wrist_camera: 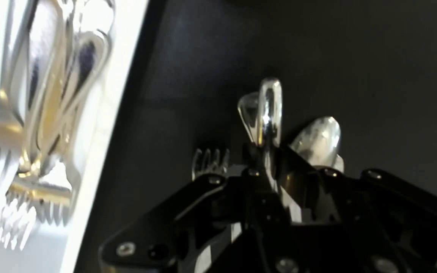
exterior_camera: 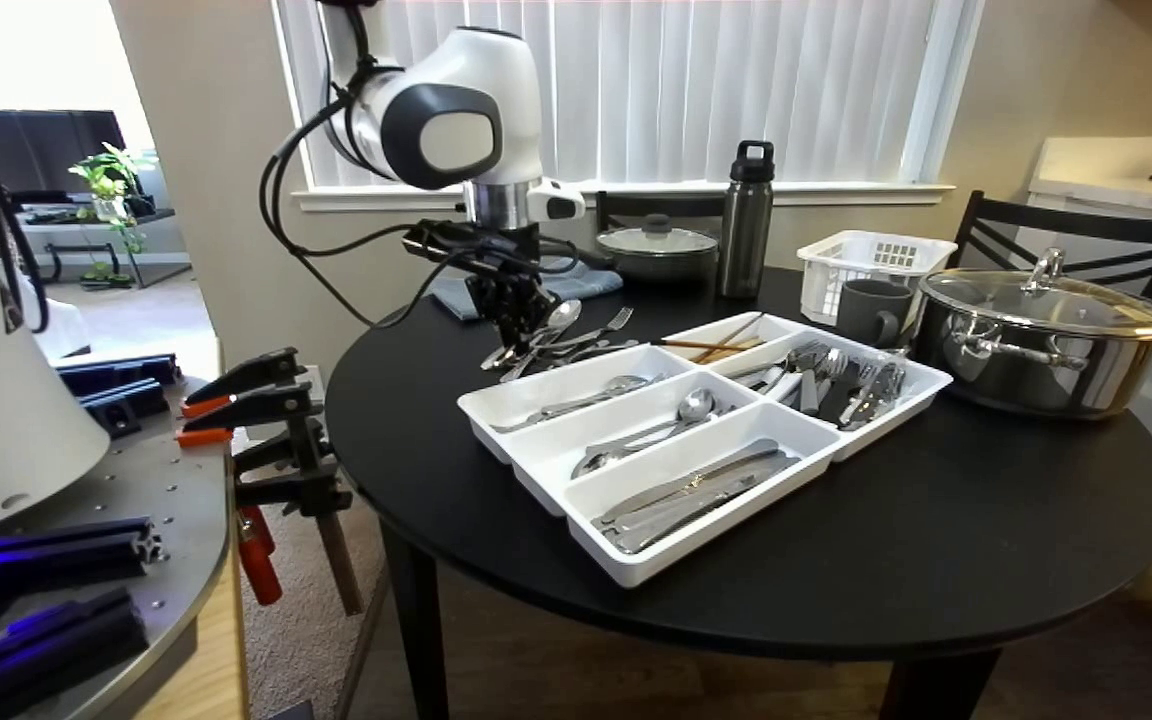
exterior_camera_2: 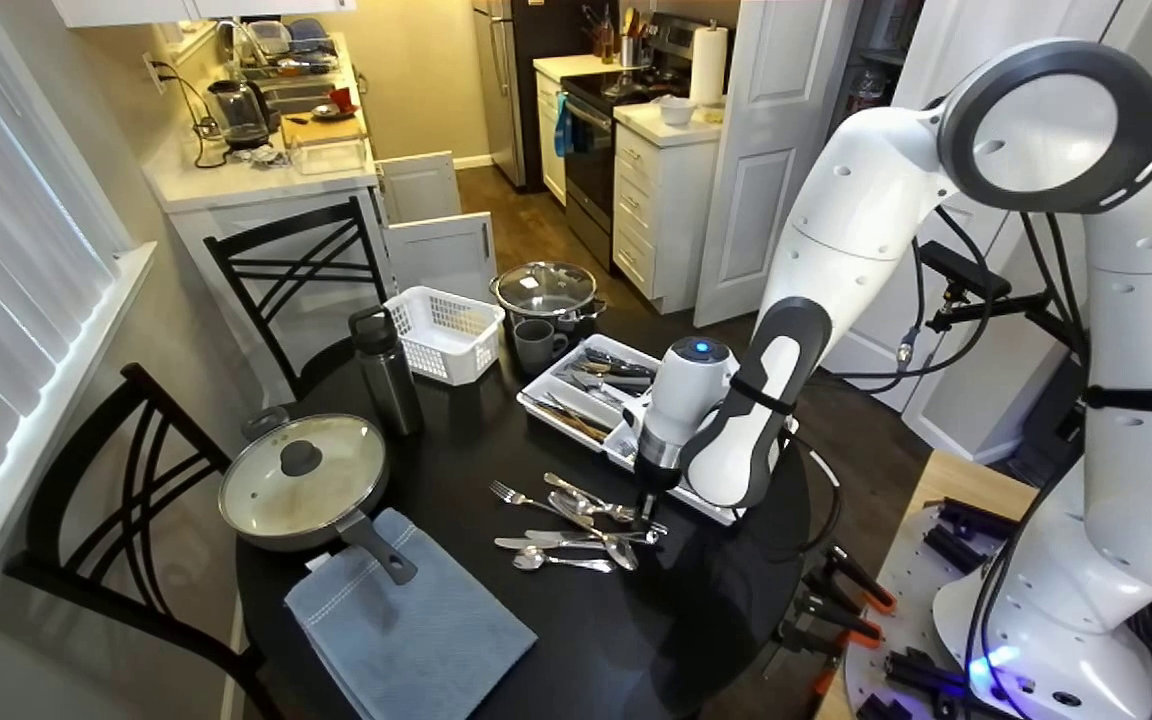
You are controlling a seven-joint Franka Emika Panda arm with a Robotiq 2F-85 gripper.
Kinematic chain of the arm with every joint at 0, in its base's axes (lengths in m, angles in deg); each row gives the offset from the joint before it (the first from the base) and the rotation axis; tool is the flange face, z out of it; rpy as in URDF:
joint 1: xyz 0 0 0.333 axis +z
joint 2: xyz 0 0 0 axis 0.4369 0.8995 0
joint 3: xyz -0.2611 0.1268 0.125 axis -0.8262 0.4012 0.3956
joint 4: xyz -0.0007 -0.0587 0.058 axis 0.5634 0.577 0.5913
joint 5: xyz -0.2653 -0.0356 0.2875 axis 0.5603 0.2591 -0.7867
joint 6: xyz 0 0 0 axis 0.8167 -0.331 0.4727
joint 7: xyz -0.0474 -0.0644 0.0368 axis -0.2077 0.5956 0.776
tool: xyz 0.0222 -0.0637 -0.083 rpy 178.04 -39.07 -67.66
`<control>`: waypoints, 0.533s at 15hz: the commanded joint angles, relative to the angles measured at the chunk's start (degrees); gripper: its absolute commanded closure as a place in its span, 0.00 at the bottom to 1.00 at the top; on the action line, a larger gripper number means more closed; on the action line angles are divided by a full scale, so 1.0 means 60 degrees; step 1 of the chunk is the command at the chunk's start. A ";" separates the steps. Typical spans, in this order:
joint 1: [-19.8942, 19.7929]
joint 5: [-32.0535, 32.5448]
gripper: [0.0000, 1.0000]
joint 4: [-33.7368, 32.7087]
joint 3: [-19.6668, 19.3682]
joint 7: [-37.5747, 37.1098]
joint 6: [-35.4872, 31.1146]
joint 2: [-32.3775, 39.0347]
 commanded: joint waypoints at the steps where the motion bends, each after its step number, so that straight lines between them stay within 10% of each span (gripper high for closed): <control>1: -0.1929 -0.0107 0.96 0.0496 0.2174 0.0160 -0.0016 -0.0947; 8: -0.3579 -0.0100 0.96 0.1053 0.2605 0.0128 0.0844 -0.2619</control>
